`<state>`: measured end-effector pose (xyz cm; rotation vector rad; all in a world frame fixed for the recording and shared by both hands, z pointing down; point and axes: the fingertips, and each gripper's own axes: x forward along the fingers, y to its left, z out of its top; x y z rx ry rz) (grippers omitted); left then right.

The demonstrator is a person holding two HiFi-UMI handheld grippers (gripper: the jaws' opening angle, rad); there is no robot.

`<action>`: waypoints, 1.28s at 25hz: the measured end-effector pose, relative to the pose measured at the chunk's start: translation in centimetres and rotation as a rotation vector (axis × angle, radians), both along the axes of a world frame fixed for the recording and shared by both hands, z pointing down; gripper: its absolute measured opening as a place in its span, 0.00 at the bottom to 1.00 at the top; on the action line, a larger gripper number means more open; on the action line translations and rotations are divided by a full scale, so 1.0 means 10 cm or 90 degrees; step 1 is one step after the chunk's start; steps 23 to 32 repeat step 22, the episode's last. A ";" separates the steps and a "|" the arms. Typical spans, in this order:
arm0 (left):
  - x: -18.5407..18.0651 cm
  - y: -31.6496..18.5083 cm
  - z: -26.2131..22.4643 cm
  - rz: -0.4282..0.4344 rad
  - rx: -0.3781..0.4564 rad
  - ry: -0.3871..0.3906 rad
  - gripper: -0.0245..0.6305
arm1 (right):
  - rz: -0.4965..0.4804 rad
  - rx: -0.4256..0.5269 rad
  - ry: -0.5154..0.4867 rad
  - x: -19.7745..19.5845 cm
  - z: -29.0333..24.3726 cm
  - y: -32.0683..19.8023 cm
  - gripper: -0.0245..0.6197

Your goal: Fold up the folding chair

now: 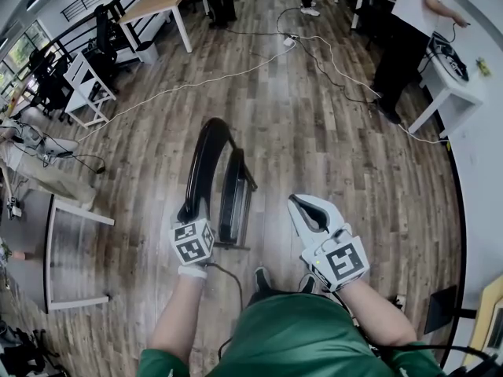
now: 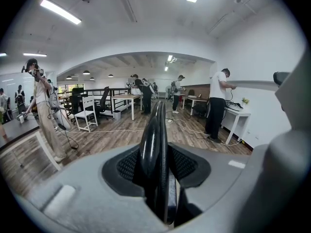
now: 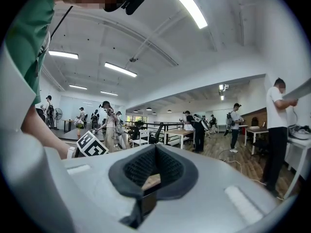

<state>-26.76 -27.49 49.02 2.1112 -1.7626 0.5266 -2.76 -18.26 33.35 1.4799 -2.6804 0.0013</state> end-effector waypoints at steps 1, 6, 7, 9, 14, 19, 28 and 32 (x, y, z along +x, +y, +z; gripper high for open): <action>0.00 0.00 0.00 -0.001 0.000 -0.001 0.27 | 0.000 -0.001 -0.001 0.00 0.00 0.00 0.04; -0.04 0.00 -0.01 -0.004 -0.001 0.000 0.27 | 0.002 -0.004 -0.002 0.01 -0.01 0.01 0.04; -0.05 -0.01 -0.01 -0.005 -0.001 0.000 0.27 | 0.002 -0.005 -0.002 0.00 0.00 0.01 0.04; -0.06 -0.02 0.00 -0.005 -0.001 0.001 0.27 | 0.002 -0.008 0.000 -0.01 0.02 0.00 0.04; -0.06 -0.01 0.01 0.000 0.000 0.002 0.27 | 0.004 -0.008 -0.001 -0.04 0.04 -0.02 0.04; -0.07 -0.03 0.00 0.005 0.000 0.005 0.27 | 0.008 -0.013 -0.001 -0.07 0.06 -0.07 0.04; -0.07 -0.04 0.00 0.006 0.001 0.007 0.27 | 0.010 -0.015 -0.001 -0.08 0.06 -0.09 0.04; -0.07 -0.04 0.00 0.006 0.001 0.007 0.27 | 0.010 -0.015 -0.001 -0.08 0.06 -0.09 0.04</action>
